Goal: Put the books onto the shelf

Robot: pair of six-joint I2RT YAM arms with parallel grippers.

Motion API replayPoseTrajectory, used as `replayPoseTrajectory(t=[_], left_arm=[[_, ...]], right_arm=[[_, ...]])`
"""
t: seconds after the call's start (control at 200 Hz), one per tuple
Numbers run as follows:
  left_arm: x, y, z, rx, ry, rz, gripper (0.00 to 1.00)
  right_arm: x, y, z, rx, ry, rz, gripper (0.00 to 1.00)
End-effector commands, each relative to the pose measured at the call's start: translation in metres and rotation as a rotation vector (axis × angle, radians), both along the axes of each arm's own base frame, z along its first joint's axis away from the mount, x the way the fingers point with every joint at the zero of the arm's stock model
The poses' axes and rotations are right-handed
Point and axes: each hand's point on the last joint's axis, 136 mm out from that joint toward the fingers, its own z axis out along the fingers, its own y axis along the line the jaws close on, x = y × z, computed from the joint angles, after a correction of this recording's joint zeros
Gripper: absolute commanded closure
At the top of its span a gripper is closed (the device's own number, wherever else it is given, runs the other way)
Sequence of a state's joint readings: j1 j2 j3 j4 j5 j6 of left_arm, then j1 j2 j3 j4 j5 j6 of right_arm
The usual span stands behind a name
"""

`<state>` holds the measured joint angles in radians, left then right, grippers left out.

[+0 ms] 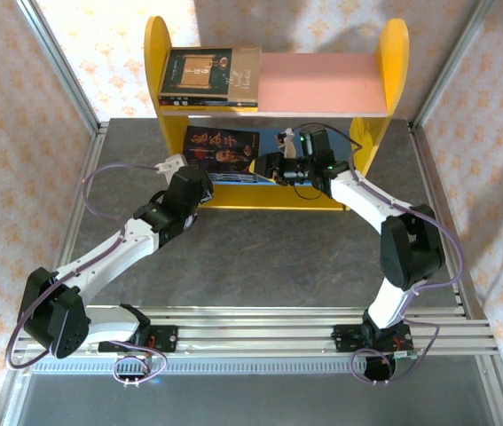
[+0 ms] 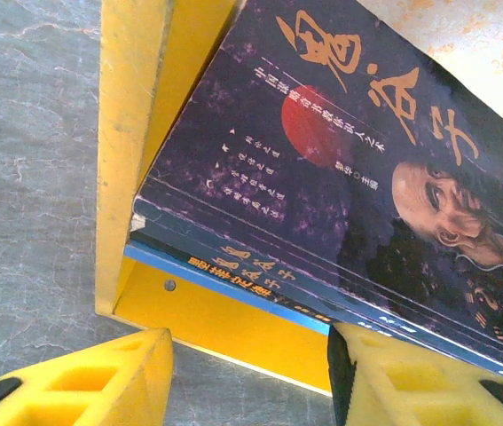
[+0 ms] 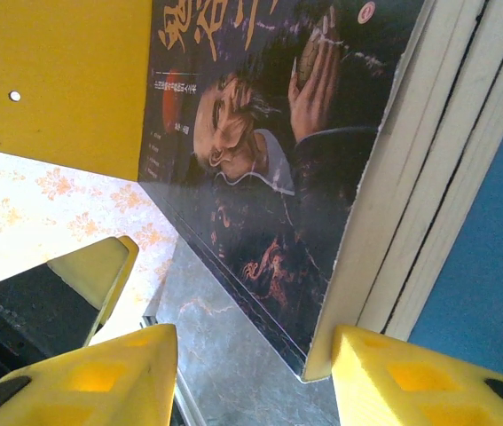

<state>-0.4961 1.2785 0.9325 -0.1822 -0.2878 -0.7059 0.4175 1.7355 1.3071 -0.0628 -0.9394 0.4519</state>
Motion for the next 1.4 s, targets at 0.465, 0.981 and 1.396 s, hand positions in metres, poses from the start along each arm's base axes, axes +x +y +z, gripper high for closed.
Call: replayPoseTrajectory(t=[0.465,0.981,1.396], left_arm=[[0.004,0.001,0.014,-0.014,-0.025,-0.007,0.50],[0.000,0.007,0.020,0.010,-0.023,-0.004,0.50],[-0.043,0.070,0.047,0.205,0.021,0.097,0.47]], right_arm=[[-0.004,0.016,0.017,0.054,-0.036,0.047,0.53],[0.001,0.012,0.013,-0.004,-0.054,0.025,0.52],[0.010,-0.045,0.015,-0.122,-0.107,-0.136,0.51]])
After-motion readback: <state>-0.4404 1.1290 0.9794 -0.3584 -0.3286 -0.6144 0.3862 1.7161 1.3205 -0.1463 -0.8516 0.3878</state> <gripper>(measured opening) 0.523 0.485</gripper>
